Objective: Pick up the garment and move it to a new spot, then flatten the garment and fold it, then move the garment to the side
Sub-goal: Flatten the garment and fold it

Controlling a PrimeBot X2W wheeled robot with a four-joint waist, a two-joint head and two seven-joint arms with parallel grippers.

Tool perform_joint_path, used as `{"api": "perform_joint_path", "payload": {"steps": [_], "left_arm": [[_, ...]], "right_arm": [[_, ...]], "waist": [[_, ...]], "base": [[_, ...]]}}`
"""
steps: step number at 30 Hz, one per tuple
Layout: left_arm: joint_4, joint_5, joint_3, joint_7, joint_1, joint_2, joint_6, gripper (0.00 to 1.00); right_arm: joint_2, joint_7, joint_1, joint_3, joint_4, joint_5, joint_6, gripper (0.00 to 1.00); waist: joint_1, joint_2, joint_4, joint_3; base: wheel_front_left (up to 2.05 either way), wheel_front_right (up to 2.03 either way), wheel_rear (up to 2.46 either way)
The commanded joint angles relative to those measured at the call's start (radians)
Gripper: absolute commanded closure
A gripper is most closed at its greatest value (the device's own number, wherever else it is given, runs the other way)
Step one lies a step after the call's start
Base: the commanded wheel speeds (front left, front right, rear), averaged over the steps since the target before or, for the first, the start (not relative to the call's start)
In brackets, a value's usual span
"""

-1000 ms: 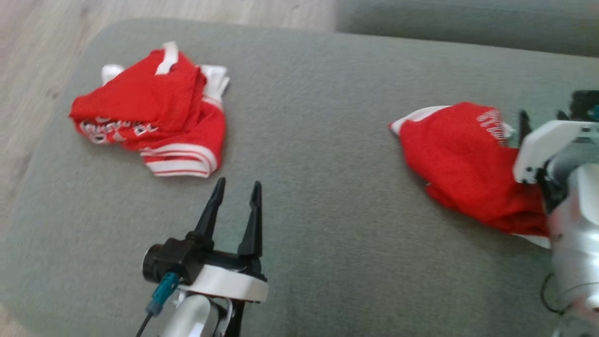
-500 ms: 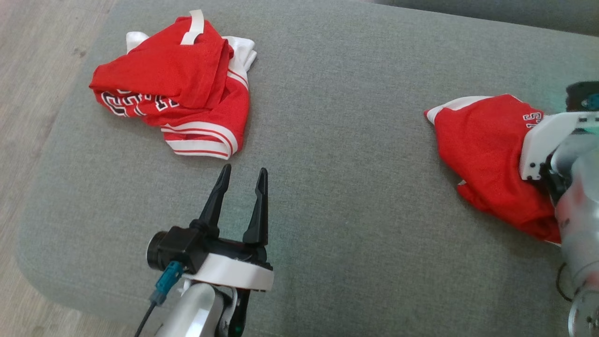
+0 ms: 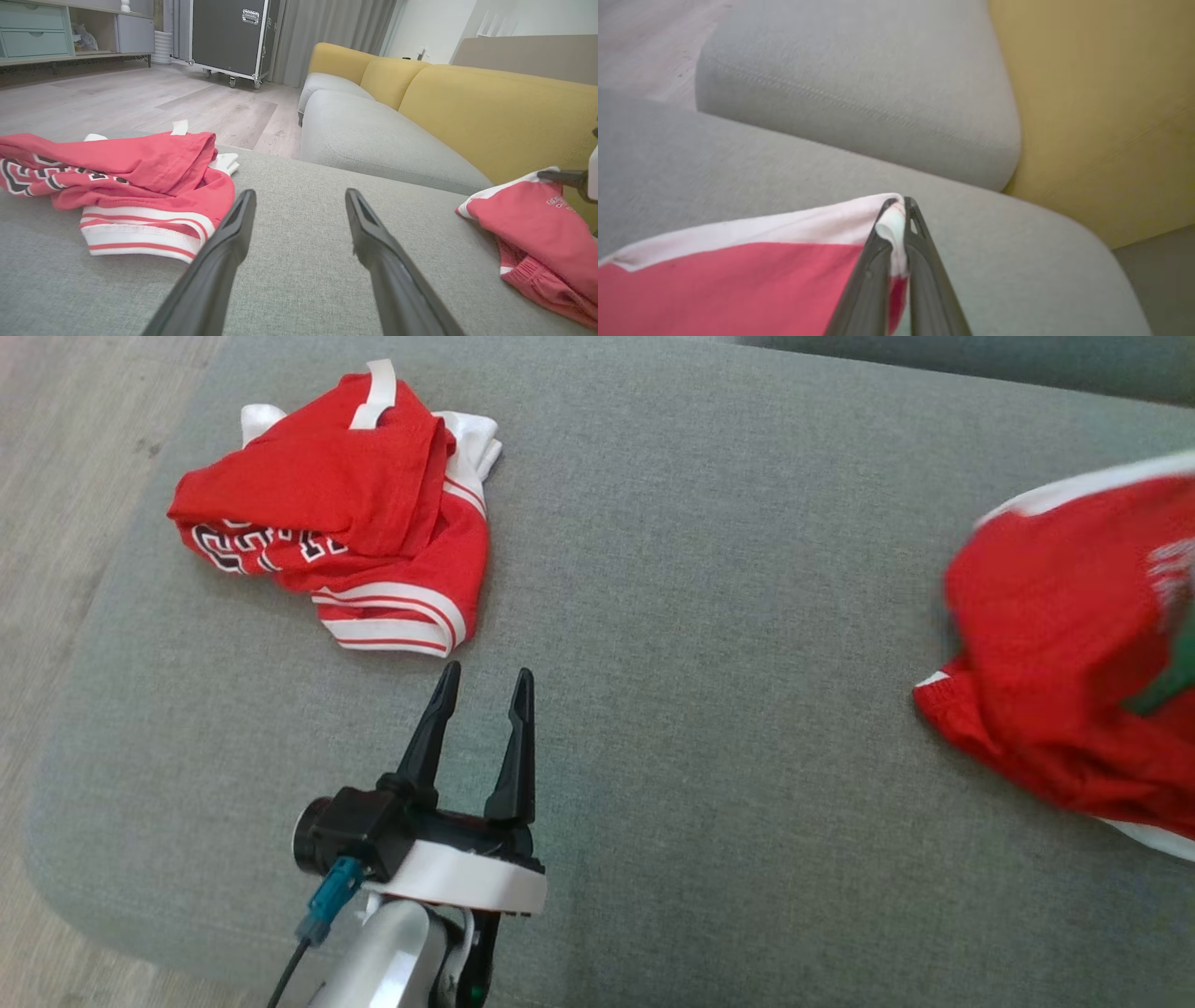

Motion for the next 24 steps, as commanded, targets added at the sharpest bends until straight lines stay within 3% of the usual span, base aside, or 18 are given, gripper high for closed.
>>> {"api": "perform_joint_path", "payload": {"steps": [1, 6, 11, 12, 13, 14, 20, 24], "left_arm": [[-0.038, -0.008, 0.024, -0.01, -0.029, 0.0, 0.007, 0.0], [-0.045, -0.014, 0.019, -0.01, -0.036, -0.001, 0.008, 0.0], [-0.049, -0.019, 0.013, -0.01, -0.045, -0.001, 0.007, 0.0], [-0.05, -0.02, 0.012, -0.01, -0.046, -0.001, 0.007, 0.0], [-0.051, -0.02, 0.011, -0.01, -0.046, -0.001, 0.007, 0.0], [-0.051, -0.02, 0.01, -0.01, -0.047, -0.001, 0.008, 0.0], [-0.048, -0.017, 0.016, -0.01, -0.041, -0.001, 0.01, 0.0], [-0.043, -0.009, 0.028, -0.01, -0.026, -0.001, 0.009, 0.0]], "right_arm": [[-0.035, -0.016, -0.049, 0.009, -0.055, -0.029, -0.001, 1.0], [-0.108, -0.046, -0.092, -0.03, -0.158, -0.131, -0.001, 1.0], [-0.141, -0.091, -0.098, -0.147, -0.295, -0.237, -0.001, 1.0], [-0.14, -0.099, -0.092, -0.171, -0.321, -0.25, -0.001, 0.89], [-0.138, -0.106, -0.084, -0.191, -0.345, -0.259, -0.001, 0.05], [-0.135, -0.109, -0.075, -0.214, -0.367, -0.265, -0.001, 0.0], [-0.09, -0.089, 0.014, -0.266, -0.457, -0.273, -0.001, 0.0], [0.029, -0.135, 0.053, -0.313, -0.466, -0.273, -0.001, 0.0]], "waist": [[0.0001, 0.0, 0.0, 0.006], [0.0001, 0.0, 0.007, 0.023], [0.0001, 0.0, 0.02, 0.035], [0.0001, 0.0, 0.023, 0.036], [0.0001, 0.0, 0.025, 0.038], [0.0001, 0.0, 0.027, 0.038], [0.0001, 0.0, 0.018, 0.016], [0.0001, 0.0, -0.013, -0.038]], "base": [[0.0, 0.0, 0.0], [0.0, 0.0, 0.0], [0.0, 0.0, 0.0], [0.0, 0.0, 0.0], [0.0, 0.0, 0.0], [0.0, 0.0, 0.0], [0.0, 0.0, 0.0], [0.0, 0.0, 0.0]]}}
